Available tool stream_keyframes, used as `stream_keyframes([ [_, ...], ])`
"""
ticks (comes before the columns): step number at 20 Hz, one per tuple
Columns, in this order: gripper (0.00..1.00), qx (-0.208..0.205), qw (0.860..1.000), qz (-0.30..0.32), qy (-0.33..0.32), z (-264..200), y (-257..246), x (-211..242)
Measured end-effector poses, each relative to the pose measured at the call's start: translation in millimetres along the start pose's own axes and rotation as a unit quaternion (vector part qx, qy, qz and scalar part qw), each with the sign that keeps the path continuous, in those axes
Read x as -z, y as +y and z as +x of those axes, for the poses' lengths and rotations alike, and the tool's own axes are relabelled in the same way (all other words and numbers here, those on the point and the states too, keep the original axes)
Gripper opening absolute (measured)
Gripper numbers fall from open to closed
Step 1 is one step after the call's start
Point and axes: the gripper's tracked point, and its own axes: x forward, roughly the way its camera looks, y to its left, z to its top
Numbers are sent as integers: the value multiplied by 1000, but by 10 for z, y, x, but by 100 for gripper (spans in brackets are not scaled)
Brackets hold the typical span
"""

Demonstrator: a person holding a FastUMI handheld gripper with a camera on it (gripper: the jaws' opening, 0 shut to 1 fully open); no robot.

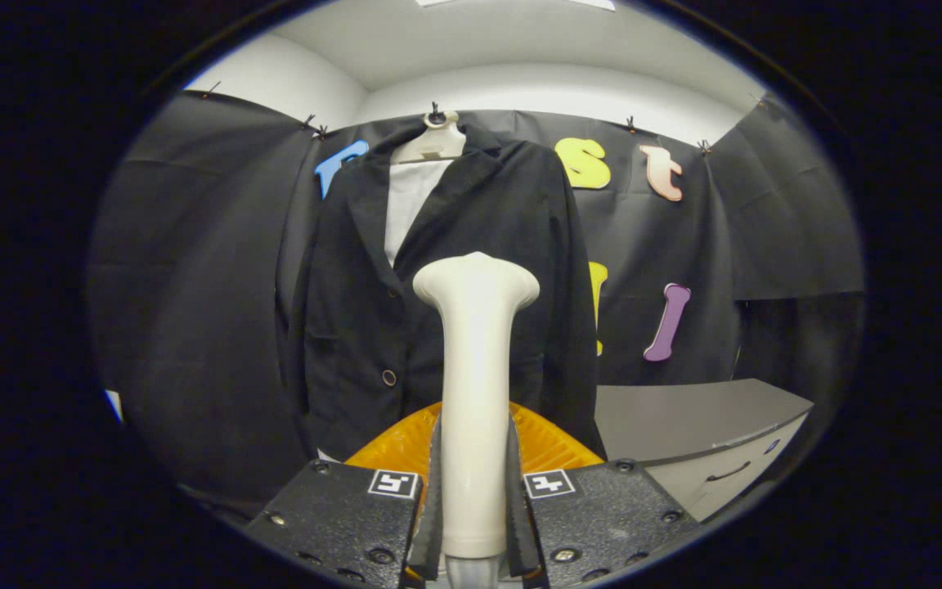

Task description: Iron the clothes twice with a garment steamer, once on the left side and once on the right side.

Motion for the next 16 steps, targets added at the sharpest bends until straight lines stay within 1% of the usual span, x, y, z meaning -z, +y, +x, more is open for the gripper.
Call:
stream_keyframes([
  [10, 34, 12, 999, -10, 49, -75, -150, 459],
  [16, 34, 5, 995, -23, 98, -124, -79, 909],
])
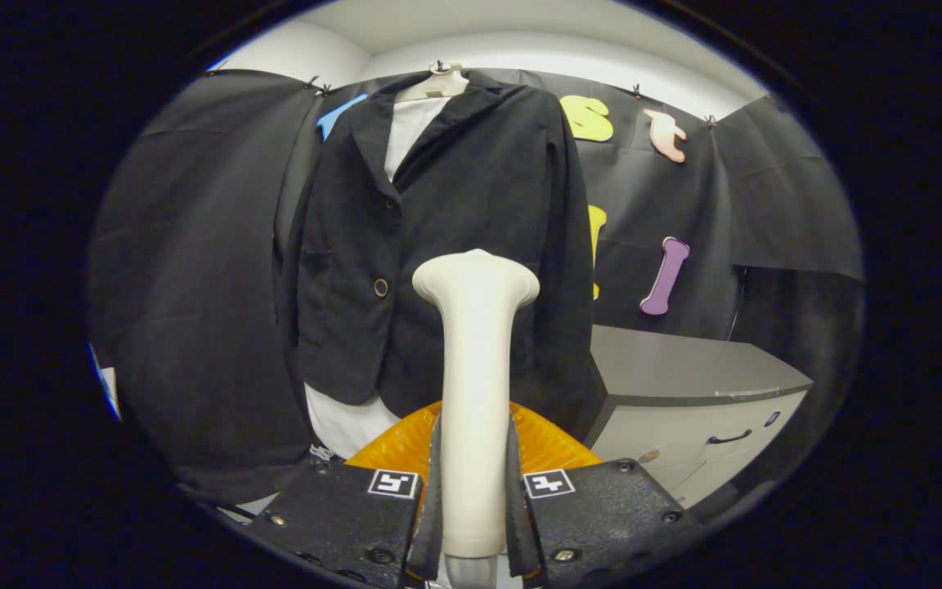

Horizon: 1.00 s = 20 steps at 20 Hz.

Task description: Iron the clothes twice with a garment steamer, once on the left side and once on the right side.

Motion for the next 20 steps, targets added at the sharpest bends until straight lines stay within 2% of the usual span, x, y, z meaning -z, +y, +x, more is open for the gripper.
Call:
stream_keyframes([
  [4, 34, -5, 1000, -7, 22, 72, 3, 131],
  [12, 34, -10, 997, -23, 73, 35, 68, 681],
  [20, 33, 2, 992, -32, 120, 117, -18, 1086],
])
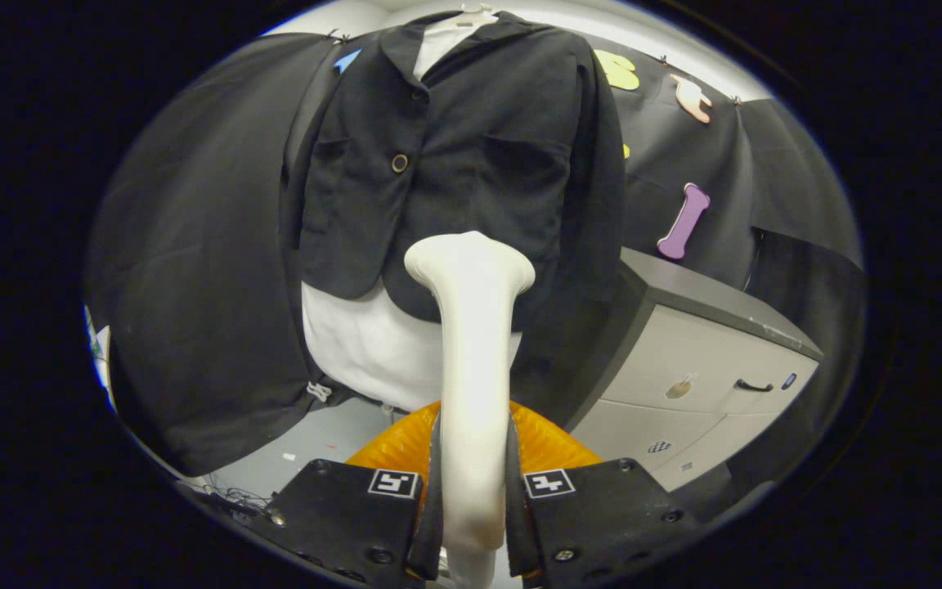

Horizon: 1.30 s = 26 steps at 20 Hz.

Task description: Iron the clothes twice with a garment steamer, once on the left side and once on the right side.

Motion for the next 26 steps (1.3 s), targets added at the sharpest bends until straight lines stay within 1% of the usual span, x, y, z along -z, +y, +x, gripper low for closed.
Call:
stream_keyframes([
  [6, 34, 3, 999, -3, 33, 76, 4, 225],
  [10, 34, 5, 1000, -1, 14, 19, 27, 60],
  [14, 34, 0, 999, -4, -41, -128, 99, -351],
  [18, 34, -13, 992, -3, -123, -339, 245, -1024],
  [22, 34, -27, 977, -3, -211, -551, 423, -1717],
  [26, 34, -38, 955, 9, -295, -756, 573, -2450],
])
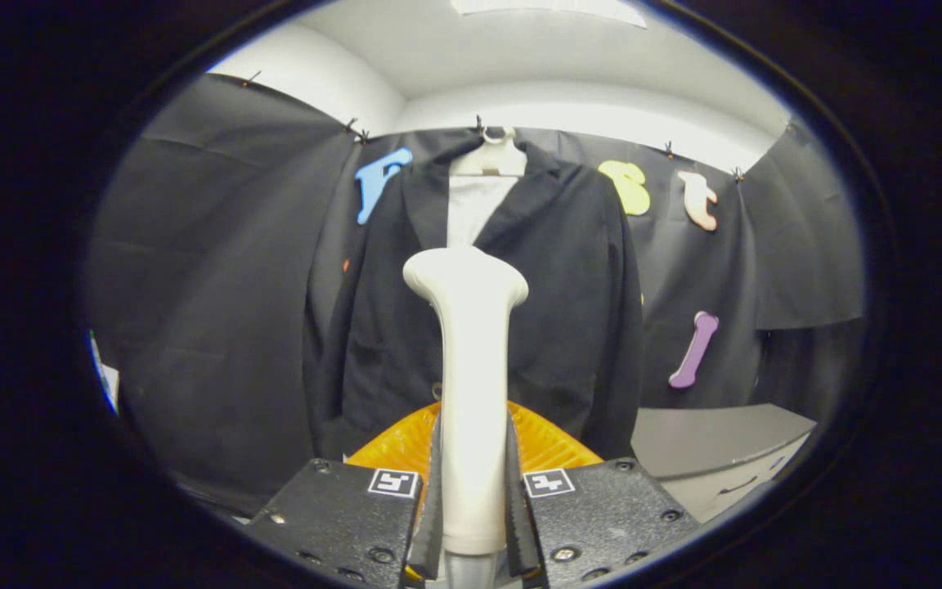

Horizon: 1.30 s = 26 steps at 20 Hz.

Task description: Iron the clothes twice with a garment steamer, once on the left side and once on the right side.

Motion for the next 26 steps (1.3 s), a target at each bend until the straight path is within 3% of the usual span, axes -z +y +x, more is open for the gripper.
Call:
stream_keyframes([
  [7, 33, -18, 993, 4, -117, 396, 337, -988],
  [14, 34, -19, 984, 2, -178, 844, 608, -1586],
  [20, 34, -12, 983, -10, -185, 1233, 751, -1711],
  [26, 33, -17, 988, -10, -153, 1259, 767, -1377],
])
